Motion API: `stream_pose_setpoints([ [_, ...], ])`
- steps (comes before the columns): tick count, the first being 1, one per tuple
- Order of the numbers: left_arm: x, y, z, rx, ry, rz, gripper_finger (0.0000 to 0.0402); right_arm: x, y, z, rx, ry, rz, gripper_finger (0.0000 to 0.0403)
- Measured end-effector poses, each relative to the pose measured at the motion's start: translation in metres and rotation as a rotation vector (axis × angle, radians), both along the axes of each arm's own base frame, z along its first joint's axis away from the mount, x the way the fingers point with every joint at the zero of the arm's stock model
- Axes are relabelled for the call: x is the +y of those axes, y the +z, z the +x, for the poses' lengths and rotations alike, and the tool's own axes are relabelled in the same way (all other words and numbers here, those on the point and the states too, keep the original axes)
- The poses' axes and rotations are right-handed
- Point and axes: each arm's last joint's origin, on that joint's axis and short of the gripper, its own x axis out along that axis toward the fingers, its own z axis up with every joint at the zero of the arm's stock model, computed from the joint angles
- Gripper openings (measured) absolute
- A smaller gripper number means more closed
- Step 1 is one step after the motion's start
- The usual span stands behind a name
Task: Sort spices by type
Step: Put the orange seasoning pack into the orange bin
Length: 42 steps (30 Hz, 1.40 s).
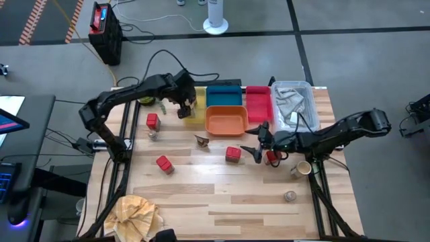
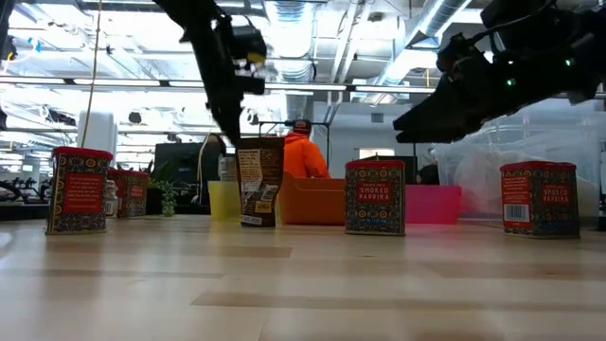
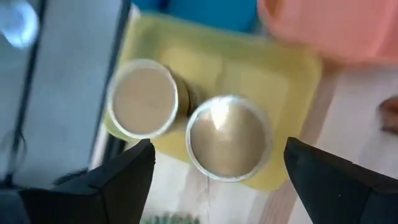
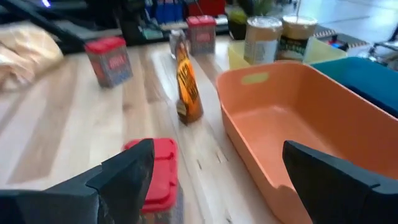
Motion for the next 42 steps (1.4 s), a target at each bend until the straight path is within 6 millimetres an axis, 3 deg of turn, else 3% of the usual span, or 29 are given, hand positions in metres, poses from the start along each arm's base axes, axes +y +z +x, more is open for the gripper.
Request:
stream_pose_setpoints([
  [5,-0.029,0.020,-0.003,-0.088,-0.064,0.048,0.0331,0.011,0.030,0.004,0.178,-0.046,-0.062,0.0379],
  [10,-0.066,0.006,-0.013,-0.100,-0.146,0.036,0.0324,0.028,0.060,0.006,0.267,-0.046,-0.117,0.0379],
  [16,-0.110,-0.001,-0.024,-0.159,-0.236,0.015,0.0322,0.042,0.079,-0.003,0.383,-0.044,-0.060,0.0379],
  [20,-0.138,0.003,-0.018,-0.231,-0.344,-0.006,0.0322,0.046,0.093,-0.017,0.510,-0.103,0.009,0.0379],
  [23,-0.153,0.000,-0.004,-0.268,-0.453,0.024,0.0322,0.050,0.102,-0.020,0.497,-0.120,0.049,0.0379],
  [26,-0.159,-0.011,0.011,-0.244,-0.525,0.052,0.0322,0.055,0.102,-0.019,0.475,-0.111,0.044,0.0379],
  [34,-0.151,-0.032,0.034,-0.159,-0.524,0.058,0.0308,0.075,0.098,-0.025,0.441,-0.116,0.077,0.0379],
  [37,-0.151,-0.033,0.036,-0.151,-0.530,0.055,0.0261,0.083,0.094,-0.030,0.394,-0.136,0.060,0.0379],
  [42,-0.147,-0.033,0.035,-0.155,-0.498,0.042,0.0145,0.090,0.075,-0.036,0.343,-0.175,0.068,0.0379],
])
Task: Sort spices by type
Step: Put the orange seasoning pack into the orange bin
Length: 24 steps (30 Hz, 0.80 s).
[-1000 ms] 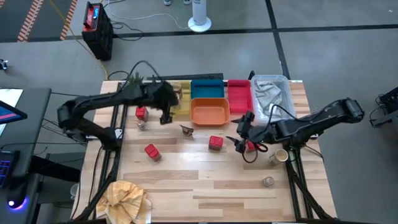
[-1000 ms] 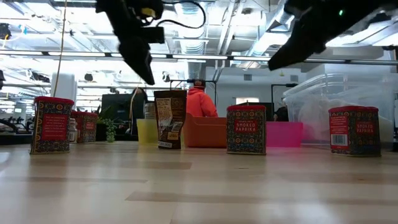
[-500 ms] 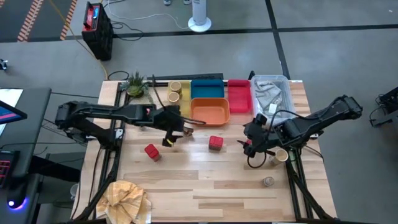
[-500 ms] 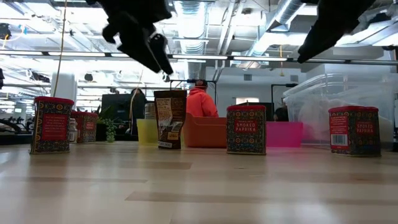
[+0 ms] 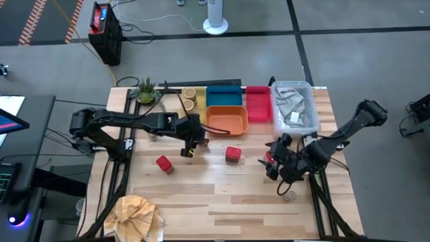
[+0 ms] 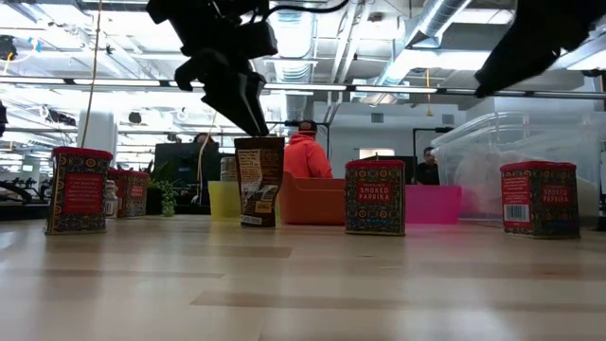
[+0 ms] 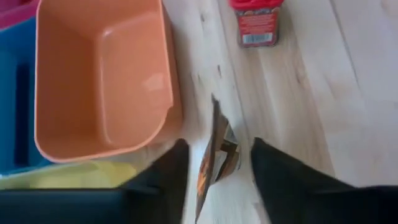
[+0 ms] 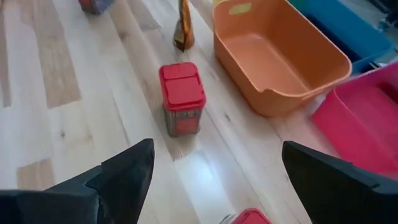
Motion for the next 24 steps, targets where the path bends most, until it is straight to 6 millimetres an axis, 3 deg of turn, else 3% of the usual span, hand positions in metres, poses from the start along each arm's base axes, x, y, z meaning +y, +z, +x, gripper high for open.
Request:
stream_pose_setpoints([
  [5,0.004,0.000,-0.001,0.002,0.020,-0.004,0.0059,0.002,-0.023,0.004,-0.109,-0.006,0.022,0.0379],
  [9,0.004,0.004,0.000,-0.036,0.033,-0.004,0.0049,0.000,-0.035,0.007,-0.164,0.002,0.032,0.0379],
  [13,0.003,0.003,0.000,-0.033,0.031,-0.030,0.0087,-0.003,-0.038,0.008,-0.174,-0.012,0.036,0.0379],
  [18,0.002,0.002,-0.001,-0.032,0.045,-0.100,0.0168,-0.003,-0.035,0.012,-0.227,-0.039,0.036,0.0379],
  [24,0.003,-0.009,0.003,0.027,0.045,-0.101,0.0233,0.005,-0.041,0.029,-0.268,-0.032,-0.015,0.0379],
])
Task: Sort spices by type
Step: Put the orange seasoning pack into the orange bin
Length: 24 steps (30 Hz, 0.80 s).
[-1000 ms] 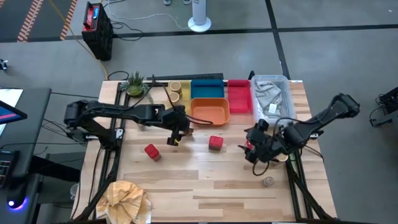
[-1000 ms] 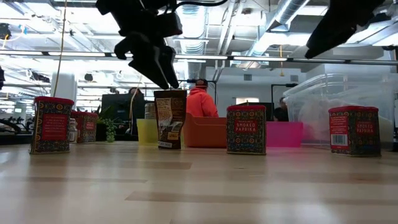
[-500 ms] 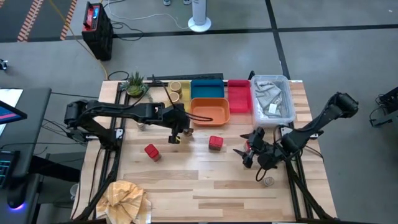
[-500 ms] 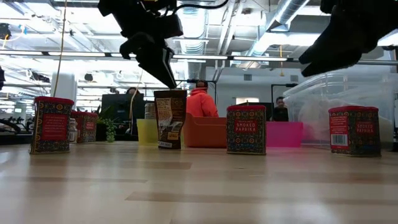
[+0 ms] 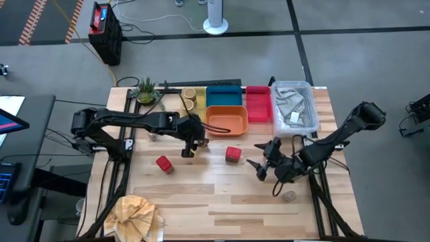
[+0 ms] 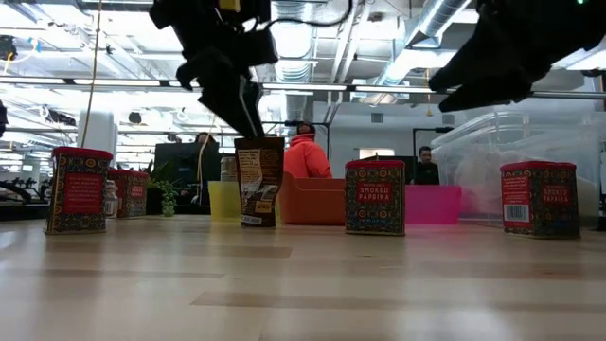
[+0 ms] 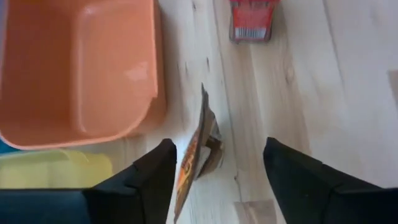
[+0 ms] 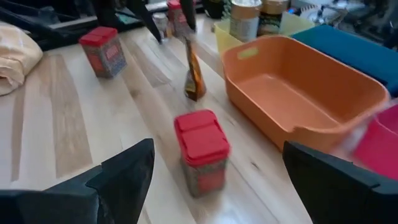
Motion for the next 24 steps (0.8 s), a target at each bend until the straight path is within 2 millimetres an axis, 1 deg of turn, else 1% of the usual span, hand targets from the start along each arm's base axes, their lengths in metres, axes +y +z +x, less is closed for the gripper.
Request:
stream_pose_setpoints([
  [3,0.001,-0.011,0.005,0.037,-0.011,0.016,0.0237,0.003,-0.008,0.011,-0.004,0.007,-0.027,0.0379],
  [6,0.003,-0.021,0.011,0.072,-0.006,0.064,0.0237,0.005,-0.014,0.018,0.004,0.012,-0.051,0.0379],
  [9,0.004,-0.025,0.012,0.095,-0.001,0.098,0.0219,0.005,-0.019,0.021,0.022,0.018,-0.051,0.0379],
  [11,0.004,-0.024,0.012,0.084,0.001,0.102,0.0191,0.006,-0.019,0.021,0.021,0.028,-0.043,0.0379],
  [13,0.004,-0.023,0.013,0.069,0.016,0.094,0.0154,0.006,-0.019,0.021,0.020,0.029,-0.042,0.0379],
  [18,0.003,-0.023,0.012,0.090,0.026,0.080,0.0036,0.006,-0.019,0.021,0.022,0.035,-0.042,0.0379],
  [19,0.002,-0.021,0.011,0.111,0.029,0.074,0.0018,0.006,-0.019,0.021,0.023,0.035,-0.043,0.0379],
  [20,0.002,-0.016,0.011,0.128,0.034,0.062,0.0011,0.006,-0.019,0.021,0.023,0.035,-0.042,0.0379],
  [24,0.003,0.020,0.016,0.106,0.028,0.011,0.0003,0.006,-0.019,0.021,0.021,0.032,-0.042,0.0379],
])
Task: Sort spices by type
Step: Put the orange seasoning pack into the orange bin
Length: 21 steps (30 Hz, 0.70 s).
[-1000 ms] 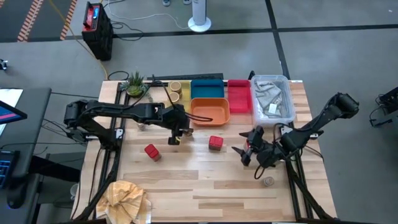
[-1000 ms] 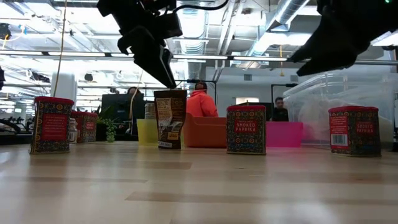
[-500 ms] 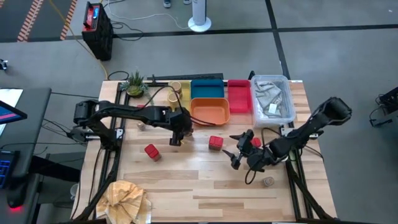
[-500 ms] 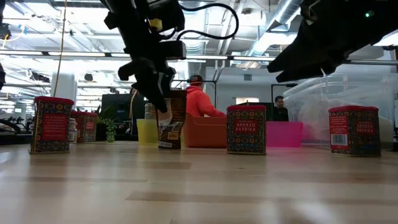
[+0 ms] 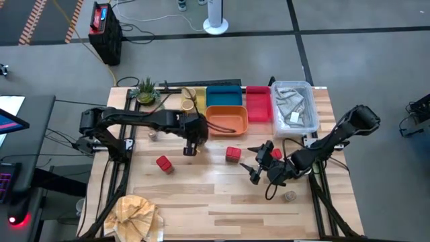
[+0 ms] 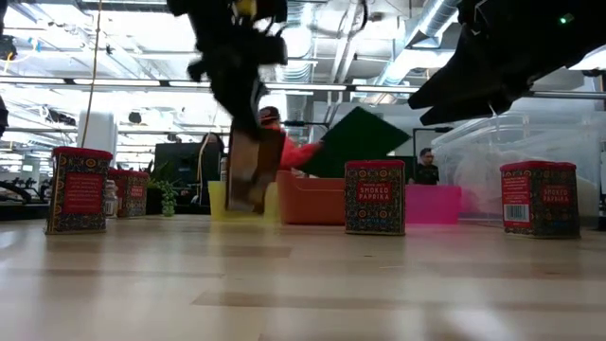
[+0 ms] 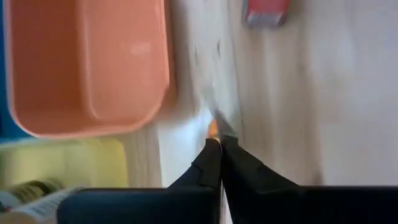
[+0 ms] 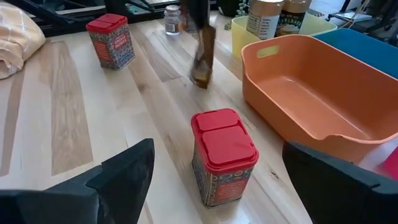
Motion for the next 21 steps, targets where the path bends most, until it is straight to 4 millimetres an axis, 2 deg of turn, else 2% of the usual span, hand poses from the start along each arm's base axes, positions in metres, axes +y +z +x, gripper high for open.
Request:
stream_pose_setpoints([
  [5,0.001,0.046,0.008,-0.111,-0.039,-0.008,0.0001,-0.001,0.000,0.001,-0.002,-0.005,0.002,0.0379],
  [8,0.011,0.062,0.012,-0.199,-0.019,0.010,0.0001,-0.001,0.000,0.001,-0.003,-0.005,0.003,0.0379],
  [12,0.034,0.075,0.019,-0.356,0.046,0.046,0.0001,-0.001,0.000,0.001,-0.003,-0.006,0.003,0.0379],
  [14,0.048,0.077,0.019,-0.390,0.068,0.072,0.0001,-0.001,0.000,0.001,-0.003,-0.005,0.003,0.0379],
  [17,0.071,0.070,0.024,-0.409,0.115,0.094,0.0000,0.000,0.000,0.000,-0.003,-0.002,0.003,0.0379],
  [21,0.098,0.043,0.035,-0.377,0.163,0.017,0.0000,-0.001,0.000,0.000,0.000,-0.002,0.001,0.0379],
])
